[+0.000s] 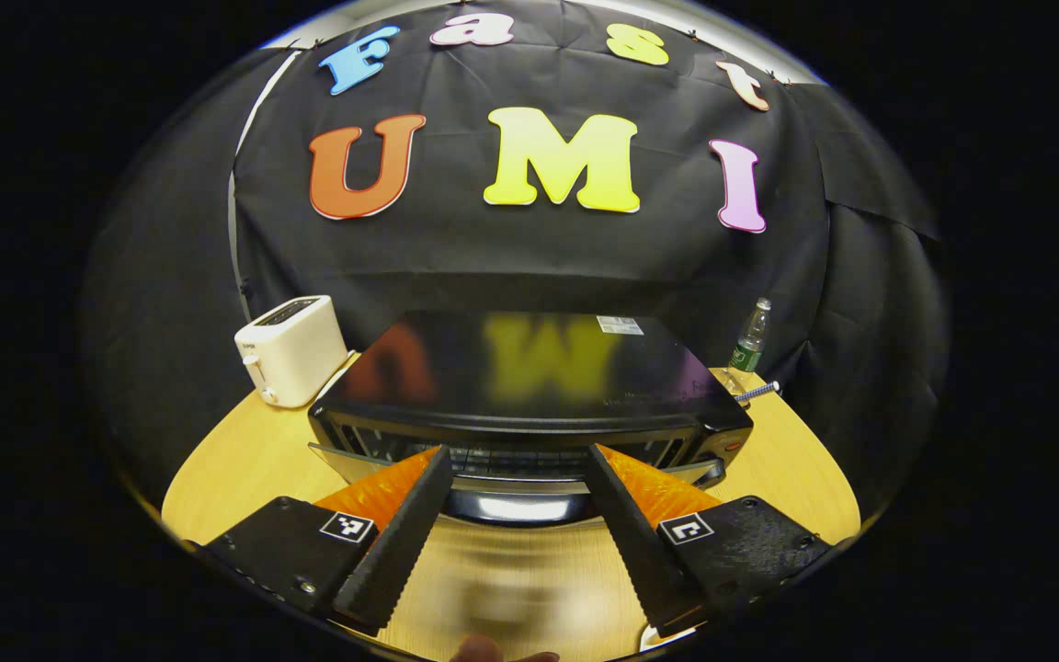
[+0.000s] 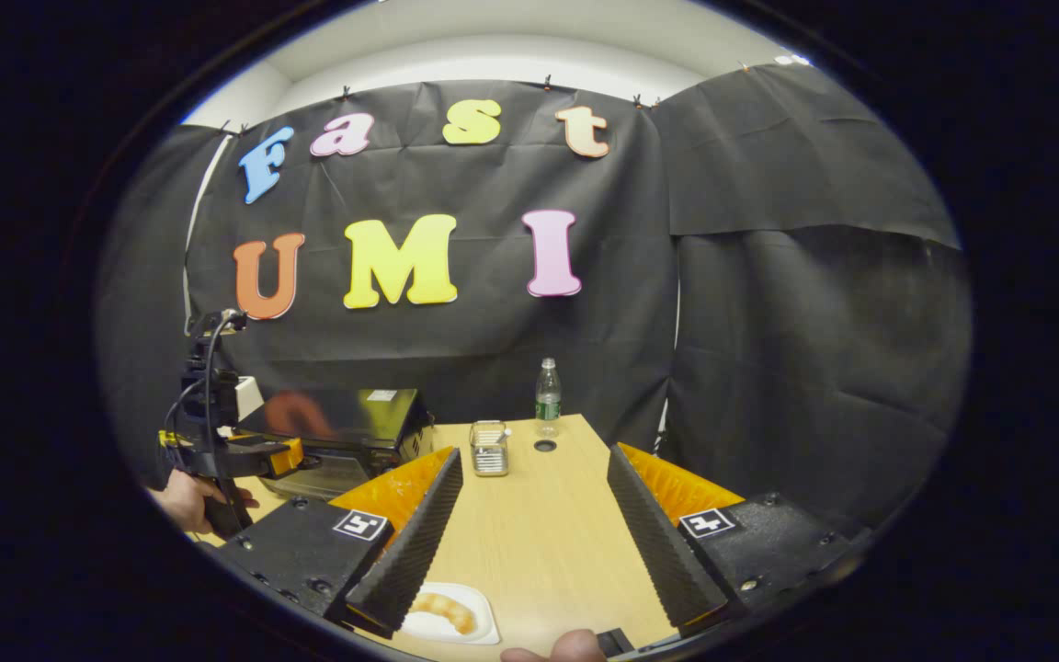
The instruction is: Open the electric oven with the left hand, put the food in, and close the electric oven.
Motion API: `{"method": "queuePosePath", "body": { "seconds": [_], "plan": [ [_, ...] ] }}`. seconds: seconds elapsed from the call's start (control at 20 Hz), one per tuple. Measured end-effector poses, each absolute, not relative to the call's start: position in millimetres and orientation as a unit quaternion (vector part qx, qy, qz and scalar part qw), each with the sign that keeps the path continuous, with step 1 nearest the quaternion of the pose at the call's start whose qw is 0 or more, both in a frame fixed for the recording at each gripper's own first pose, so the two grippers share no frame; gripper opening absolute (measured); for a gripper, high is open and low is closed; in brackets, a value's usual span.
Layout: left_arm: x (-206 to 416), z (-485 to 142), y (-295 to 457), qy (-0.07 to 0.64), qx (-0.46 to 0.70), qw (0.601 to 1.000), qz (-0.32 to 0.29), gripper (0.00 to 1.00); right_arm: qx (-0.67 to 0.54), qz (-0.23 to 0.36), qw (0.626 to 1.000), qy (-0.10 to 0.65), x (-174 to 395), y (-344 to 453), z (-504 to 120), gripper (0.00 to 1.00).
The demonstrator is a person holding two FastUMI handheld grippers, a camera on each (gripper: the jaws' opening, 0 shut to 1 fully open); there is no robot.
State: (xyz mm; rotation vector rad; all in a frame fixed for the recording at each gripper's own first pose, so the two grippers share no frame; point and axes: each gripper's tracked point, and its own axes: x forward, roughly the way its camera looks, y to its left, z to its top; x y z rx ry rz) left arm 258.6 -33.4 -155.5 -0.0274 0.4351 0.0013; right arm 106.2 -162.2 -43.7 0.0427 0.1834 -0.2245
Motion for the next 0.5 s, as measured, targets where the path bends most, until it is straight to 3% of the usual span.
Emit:
{"method": "queuePosePath", "body": {
  "seconds": [0.15,0.5],
  "plan": [
    [231,-168,-35,0.247,-0.015,0.969,-0.006,1.0,0.027,-0.11,0.987,0.115,94,-156,-59,0.97],
    [185,-200,-33,0.296,-0.033,0.954,-0.012,0.96,0.026,-0.115,0.985,0.123,66,-151,-67,0.97]
  ]
}}
